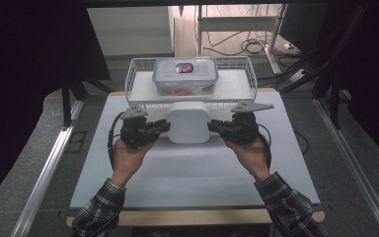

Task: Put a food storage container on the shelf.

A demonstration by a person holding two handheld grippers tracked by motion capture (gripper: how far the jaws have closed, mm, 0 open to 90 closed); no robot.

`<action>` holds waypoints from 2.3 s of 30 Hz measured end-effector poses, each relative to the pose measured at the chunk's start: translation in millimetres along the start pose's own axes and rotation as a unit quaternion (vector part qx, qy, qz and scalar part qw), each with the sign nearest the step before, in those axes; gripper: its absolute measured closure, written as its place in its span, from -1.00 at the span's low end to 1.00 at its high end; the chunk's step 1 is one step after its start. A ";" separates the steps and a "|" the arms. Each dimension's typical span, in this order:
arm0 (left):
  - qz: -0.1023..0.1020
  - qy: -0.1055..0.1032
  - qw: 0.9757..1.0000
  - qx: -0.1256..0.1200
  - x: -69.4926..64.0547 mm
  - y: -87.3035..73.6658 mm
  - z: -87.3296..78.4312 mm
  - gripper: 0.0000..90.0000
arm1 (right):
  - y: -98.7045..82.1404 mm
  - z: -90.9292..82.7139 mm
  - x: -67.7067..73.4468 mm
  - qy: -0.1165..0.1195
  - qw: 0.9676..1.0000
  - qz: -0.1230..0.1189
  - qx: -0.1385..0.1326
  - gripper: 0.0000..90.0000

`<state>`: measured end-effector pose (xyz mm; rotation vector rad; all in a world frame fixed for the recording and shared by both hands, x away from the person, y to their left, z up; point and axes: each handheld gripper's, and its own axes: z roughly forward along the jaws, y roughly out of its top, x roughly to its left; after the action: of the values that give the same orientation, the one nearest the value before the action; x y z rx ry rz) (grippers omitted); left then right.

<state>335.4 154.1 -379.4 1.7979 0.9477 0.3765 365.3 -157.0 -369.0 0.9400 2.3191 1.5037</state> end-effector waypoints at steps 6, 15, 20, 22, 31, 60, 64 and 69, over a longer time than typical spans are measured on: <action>0.012 0.006 1.000 -0.018 -1.8 18.4 -9.7 0.72 | 21.4 -9.0 5.7 -0.008 1.000 -0.020 -0.021 0.76; 0.025 0.017 0.999 -0.038 -3.1 42.6 -21.7 0.71 | 50.2 -17.7 12.2 -0.019 0.998 -0.041 -0.045 0.76; 0.029 0.020 0.998 -0.051 -1.6 57.8 -29.3 0.71 | 65.3 -21.0 14.2 -0.022 0.997 -0.050 -0.057 0.76; 0.030 0.021 0.998 -0.054 -1.1 63.2 -31.8 0.71 | 70.9 -21.9 14.3 -0.021 0.997 -0.049 -0.059 0.75; 0.036 0.029 0.997 -0.056 2.7 86.7 -37.8 0.71 | 93.5 -23.0 12.5 -0.021 0.996 -0.048 -0.070 0.75; 0.030 0.030 0.997 -0.070 28.5 127.4 -19.4 0.63 | 134.3 -1.8 -12.8 -0.053 0.994 -0.035 -0.083 0.63; 0.029 0.031 0.996 -0.072 29.8 128.9 -16.7 0.49 | 136.8 1.3 -13.5 -0.055 0.994 -0.034 -0.086 0.56; 0.039 0.042 0.996 -0.072 31.7 133.0 -10.6 0.34 | 140.7 9.1 -16.6 -0.059 0.994 -0.034 -0.088 0.43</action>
<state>406.0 162.6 -262.1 1.7014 0.8862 0.5607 437.7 -122.4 -251.9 0.8701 2.0755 1.5512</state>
